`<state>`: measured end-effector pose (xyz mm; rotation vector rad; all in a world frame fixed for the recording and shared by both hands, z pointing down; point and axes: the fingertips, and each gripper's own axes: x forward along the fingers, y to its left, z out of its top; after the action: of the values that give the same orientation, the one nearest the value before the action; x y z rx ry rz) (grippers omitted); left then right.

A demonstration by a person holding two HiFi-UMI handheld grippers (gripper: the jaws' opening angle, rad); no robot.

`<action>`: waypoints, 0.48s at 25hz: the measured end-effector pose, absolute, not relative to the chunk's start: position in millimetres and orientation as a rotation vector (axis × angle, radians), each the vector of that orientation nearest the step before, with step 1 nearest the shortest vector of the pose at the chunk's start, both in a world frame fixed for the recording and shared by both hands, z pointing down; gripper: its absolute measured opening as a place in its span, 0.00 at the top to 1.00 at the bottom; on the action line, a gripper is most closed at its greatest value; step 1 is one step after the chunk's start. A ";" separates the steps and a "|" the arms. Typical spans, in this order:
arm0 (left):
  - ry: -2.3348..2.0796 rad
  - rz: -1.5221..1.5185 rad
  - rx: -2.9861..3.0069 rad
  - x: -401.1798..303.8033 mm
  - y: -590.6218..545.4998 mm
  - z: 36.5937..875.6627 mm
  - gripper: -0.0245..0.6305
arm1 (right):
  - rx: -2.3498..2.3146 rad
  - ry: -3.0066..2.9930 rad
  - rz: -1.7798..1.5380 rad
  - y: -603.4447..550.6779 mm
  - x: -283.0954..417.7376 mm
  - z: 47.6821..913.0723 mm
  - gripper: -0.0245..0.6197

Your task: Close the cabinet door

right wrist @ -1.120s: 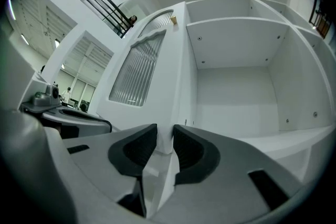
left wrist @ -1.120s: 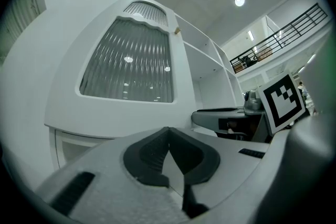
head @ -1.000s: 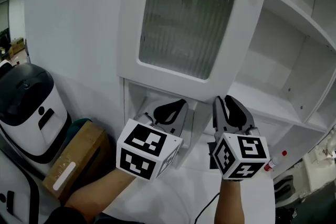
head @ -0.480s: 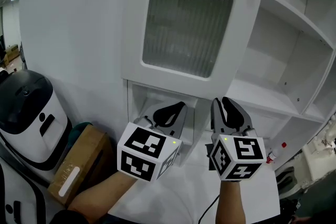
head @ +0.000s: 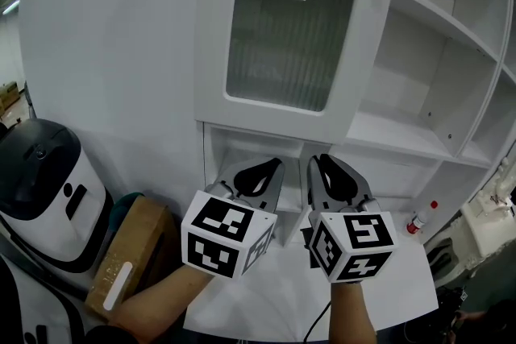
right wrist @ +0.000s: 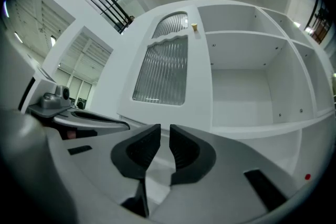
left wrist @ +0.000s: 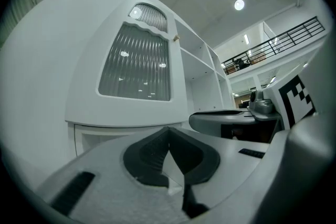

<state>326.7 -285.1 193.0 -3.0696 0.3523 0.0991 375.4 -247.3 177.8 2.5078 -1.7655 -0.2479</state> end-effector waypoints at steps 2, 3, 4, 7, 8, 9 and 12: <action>0.356 0.095 -3.070 320.4 -284.9 195.0 0.94 | 2.506 -1.771 -0.241 -246.7 364.7 179.2 0.87; 0.360 0.095 -3.071 317.1 -285.4 196.0 0.94 | 2.503 -1.775 -0.240 -246.5 359.1 179.6 0.88; 0.363 0.094 -3.072 314.0 -286.0 196.9 0.94 | 2.501 -1.777 -0.240 -246.6 353.7 179.9 0.88; 0.361 0.086 -3.074 306.4 -286.9 198.7 0.94 | 2.496 -1.788 -0.238 -247.2 339.0 181.3 0.89; 0.358 0.083 -3.074 304.3 -286.6 199.1 0.94 | 2.495 -1.791 -0.237 -247.1 334.4 182.1 0.90; 0.355 0.081 -3.074 302.2 -286.0 199.6 0.94 | 2.495 -1.794 -0.236 -246.7 329.9 182.9 0.90; 0.343 0.078 -3.077 295.6 -283.8 201.0 0.94 | 2.499 -1.794 -0.238 -245.0 318.5 184.9 0.92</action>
<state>295.6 -283.8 201.0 -3.0768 0.3428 0.0784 318.5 -245.0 184.9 2.4987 -1.7944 -0.2382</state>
